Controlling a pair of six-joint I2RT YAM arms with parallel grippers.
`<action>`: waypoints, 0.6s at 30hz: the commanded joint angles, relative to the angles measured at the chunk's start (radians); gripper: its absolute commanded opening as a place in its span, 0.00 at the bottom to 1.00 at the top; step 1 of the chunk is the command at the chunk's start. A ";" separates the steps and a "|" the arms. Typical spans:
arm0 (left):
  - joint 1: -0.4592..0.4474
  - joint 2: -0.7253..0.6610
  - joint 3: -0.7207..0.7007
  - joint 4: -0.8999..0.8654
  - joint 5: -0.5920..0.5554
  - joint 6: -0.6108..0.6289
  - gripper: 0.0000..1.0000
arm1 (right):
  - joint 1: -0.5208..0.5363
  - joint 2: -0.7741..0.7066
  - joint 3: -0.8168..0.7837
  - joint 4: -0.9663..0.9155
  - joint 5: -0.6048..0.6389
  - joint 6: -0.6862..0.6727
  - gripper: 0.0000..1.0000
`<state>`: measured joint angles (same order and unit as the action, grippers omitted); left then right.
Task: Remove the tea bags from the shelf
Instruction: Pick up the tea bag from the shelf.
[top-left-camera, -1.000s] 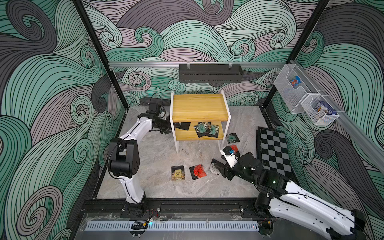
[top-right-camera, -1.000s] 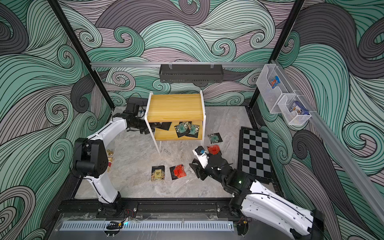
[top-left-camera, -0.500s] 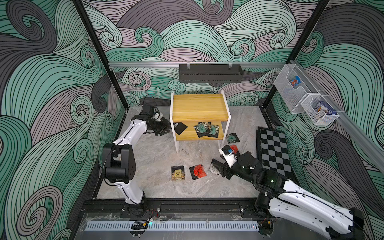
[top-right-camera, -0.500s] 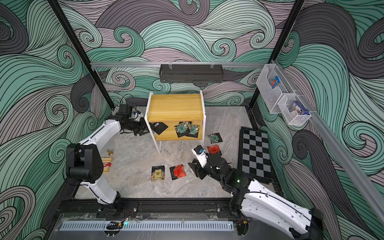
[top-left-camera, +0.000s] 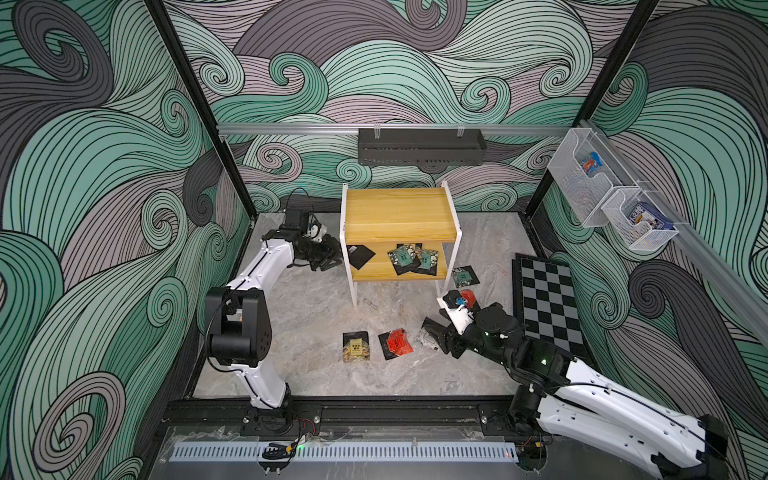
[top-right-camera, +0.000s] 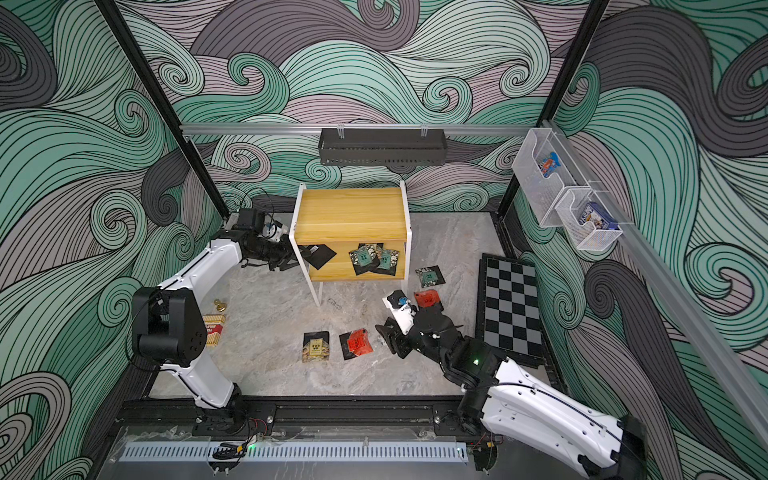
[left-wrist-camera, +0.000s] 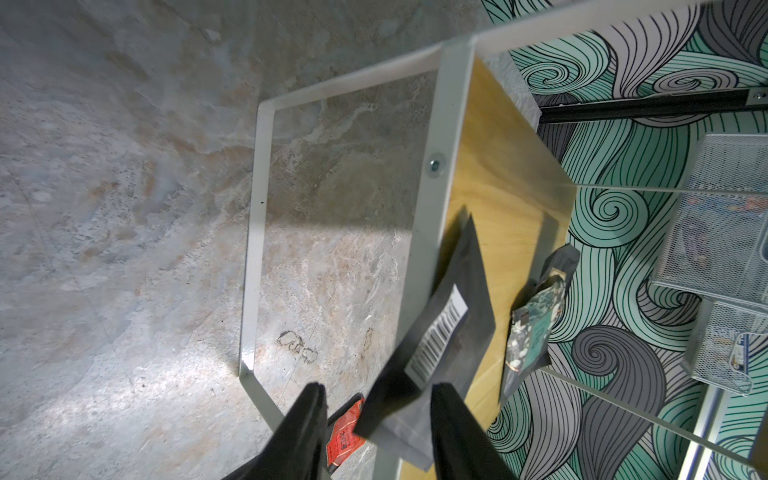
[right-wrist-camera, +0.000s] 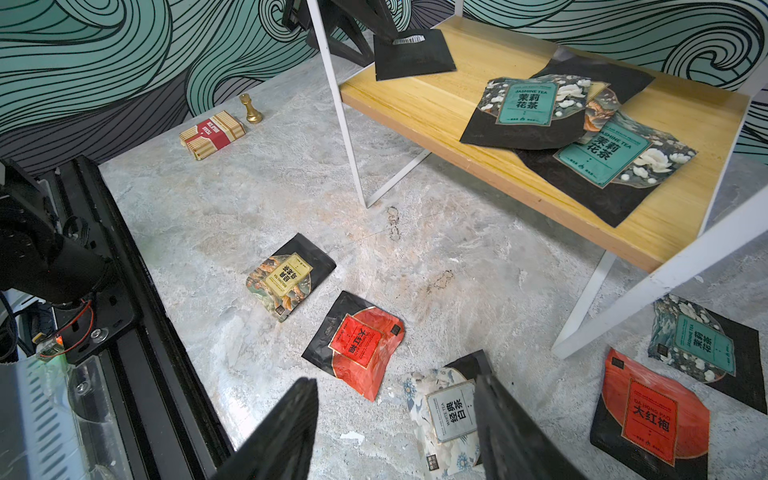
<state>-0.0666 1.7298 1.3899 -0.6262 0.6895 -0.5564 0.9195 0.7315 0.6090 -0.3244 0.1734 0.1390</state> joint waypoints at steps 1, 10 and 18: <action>0.004 0.000 0.041 0.014 0.018 0.005 0.38 | -0.005 -0.003 -0.017 0.021 -0.010 0.010 0.64; 0.004 -0.007 0.039 0.031 0.011 0.010 0.22 | -0.005 -0.007 -0.021 0.022 -0.005 0.005 0.64; 0.003 -0.011 0.041 0.042 0.010 0.009 0.08 | -0.005 -0.006 -0.023 0.024 0.003 0.005 0.64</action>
<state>-0.0666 1.7298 1.3926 -0.5991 0.6903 -0.5575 0.9195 0.7311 0.5926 -0.3202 0.1741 0.1394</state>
